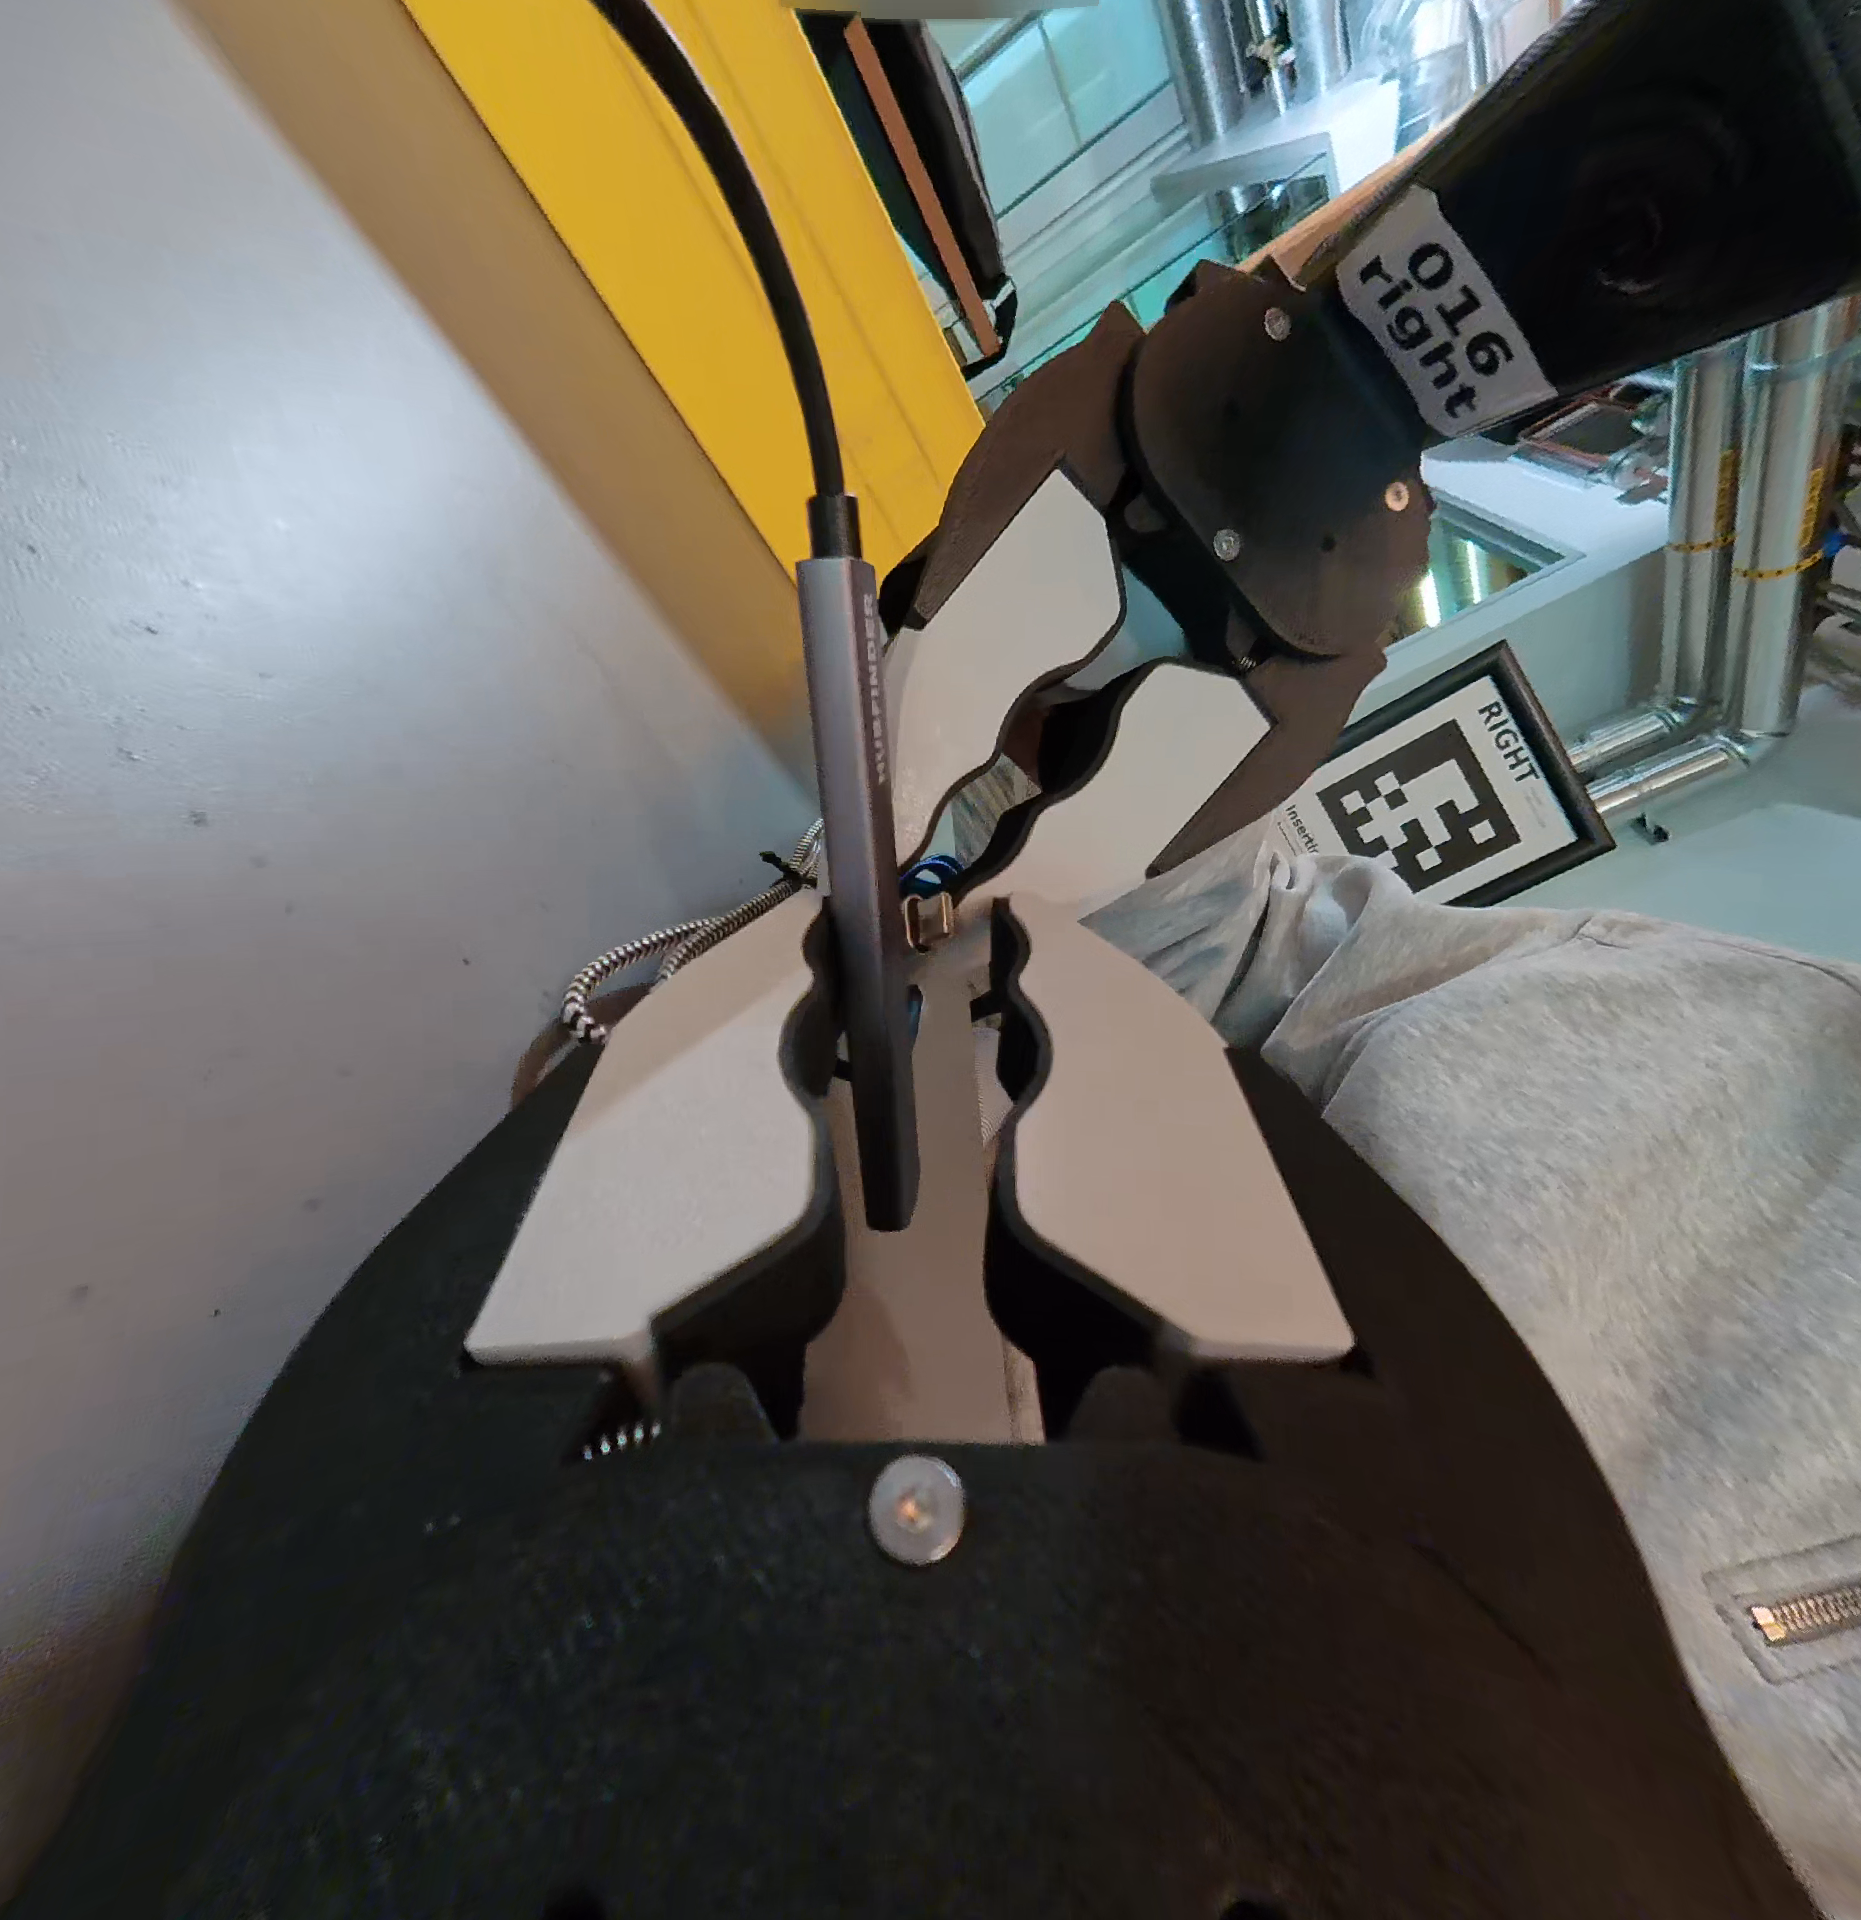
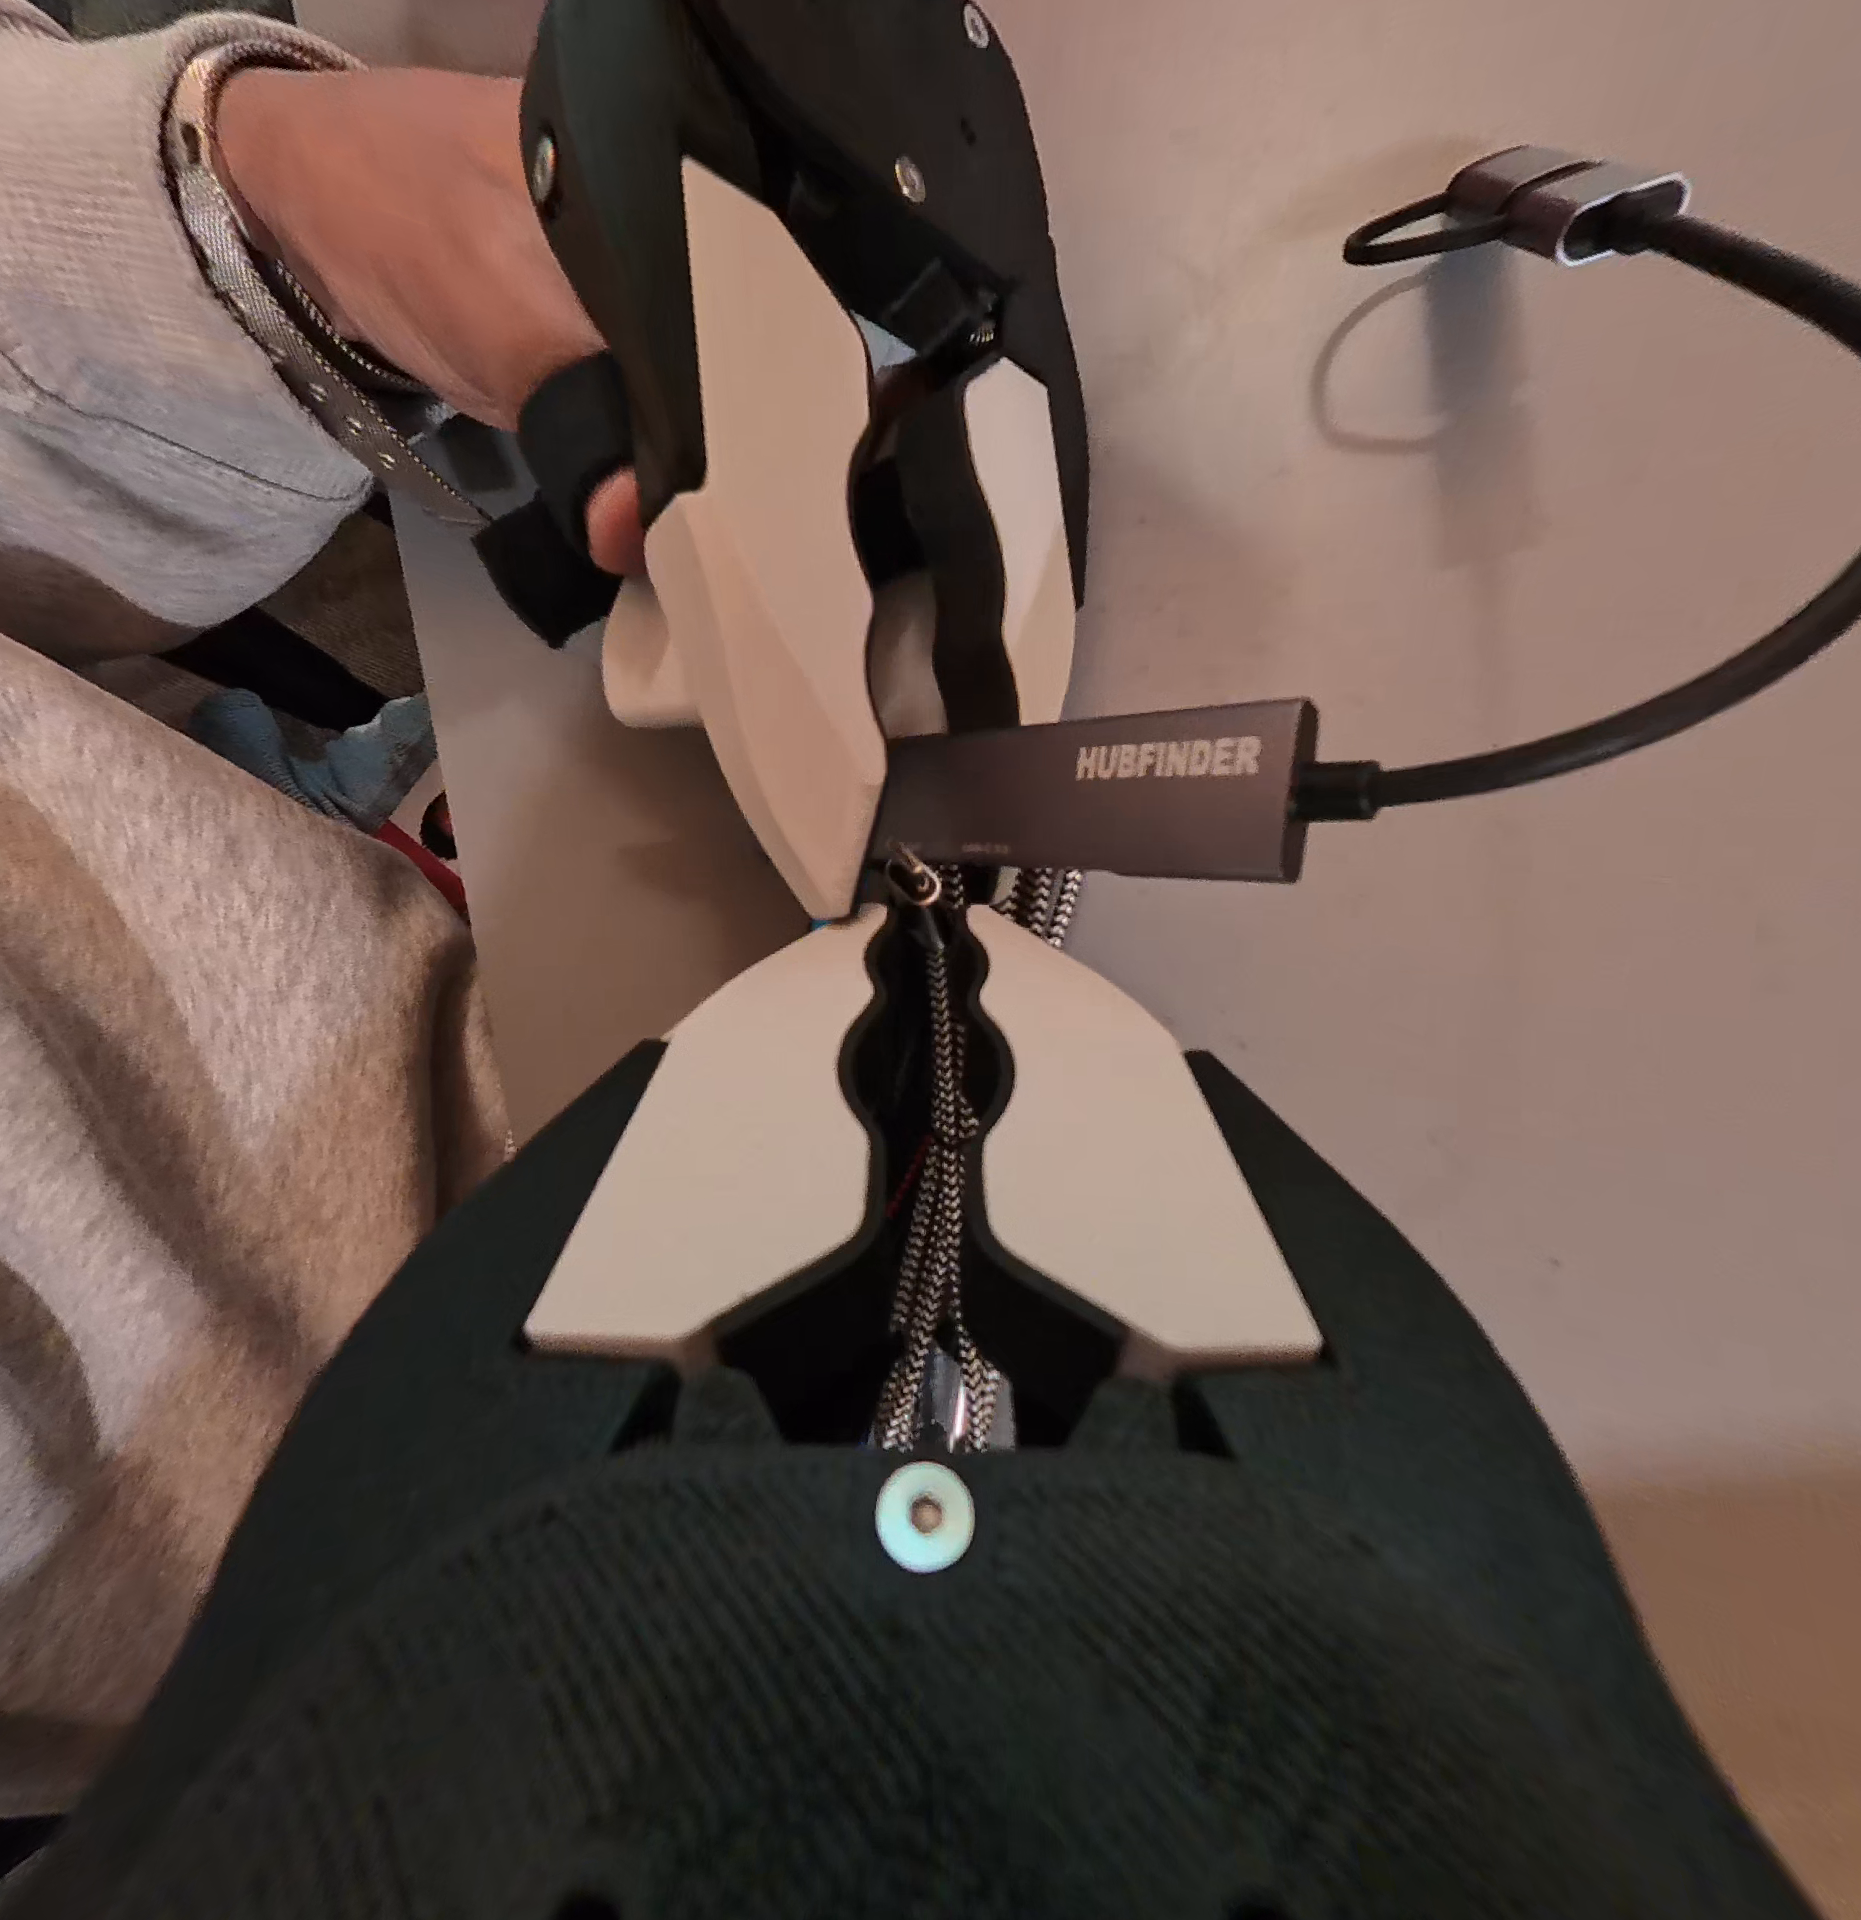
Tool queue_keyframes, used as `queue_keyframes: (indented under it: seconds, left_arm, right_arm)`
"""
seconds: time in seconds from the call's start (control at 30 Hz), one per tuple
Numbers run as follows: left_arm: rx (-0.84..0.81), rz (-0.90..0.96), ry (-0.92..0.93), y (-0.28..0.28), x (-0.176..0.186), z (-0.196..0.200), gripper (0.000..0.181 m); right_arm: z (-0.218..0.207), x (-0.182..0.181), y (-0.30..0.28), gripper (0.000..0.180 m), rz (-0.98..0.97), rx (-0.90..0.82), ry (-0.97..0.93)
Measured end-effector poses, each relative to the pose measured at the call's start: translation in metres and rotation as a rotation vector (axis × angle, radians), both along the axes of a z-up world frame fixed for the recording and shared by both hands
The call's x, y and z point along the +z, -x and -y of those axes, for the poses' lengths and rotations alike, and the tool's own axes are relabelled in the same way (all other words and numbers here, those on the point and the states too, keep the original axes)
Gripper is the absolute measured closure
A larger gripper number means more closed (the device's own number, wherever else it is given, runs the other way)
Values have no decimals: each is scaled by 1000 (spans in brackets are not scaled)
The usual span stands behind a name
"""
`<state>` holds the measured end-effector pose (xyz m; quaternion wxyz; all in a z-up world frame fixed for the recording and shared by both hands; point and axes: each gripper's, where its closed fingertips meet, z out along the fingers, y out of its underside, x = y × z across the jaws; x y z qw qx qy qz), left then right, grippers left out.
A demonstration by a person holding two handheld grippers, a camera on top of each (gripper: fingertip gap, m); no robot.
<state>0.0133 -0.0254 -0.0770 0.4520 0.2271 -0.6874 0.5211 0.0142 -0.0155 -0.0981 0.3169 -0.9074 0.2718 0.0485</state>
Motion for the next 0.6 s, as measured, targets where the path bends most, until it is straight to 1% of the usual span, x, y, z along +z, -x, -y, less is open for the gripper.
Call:
queue_keyframes:
  seconds: [0.07, 0.2, 0.27, 0.33, 0.43, 0.53, 0.6]
  left_arm:
    - [9, -10, 5, -2, 1, -1, 168]
    - [27, -42, -13, -5, -1, -1, 171]
    - [52, -62, -14, -10, -1, -2, 171]
    - [79, -95, -6, -15, 0, -3, 171]
    - [134, -167, 20, -26, 2, -7, 171]
    - [174, -247, 59, -36, 6, -12, 170]
    - [178, -269, 73, -37, 7, -13, 171]
  right_arm:
    - [1, 0, 0, 171, 9, 2, 6]
    - [1, -2, -1, 170, 46, 5, -11]
    - [2, -2, -4, 170, 95, 2, -30]
    - [3, 0, -7, 160, 148, -5, -57]
    - [7, 2, -15, 149, 286, -10, -89]
    - [9, 4, -23, 148, 475, 14, -79]
    - [8, 4, -31, 147, 550, -4, -56]
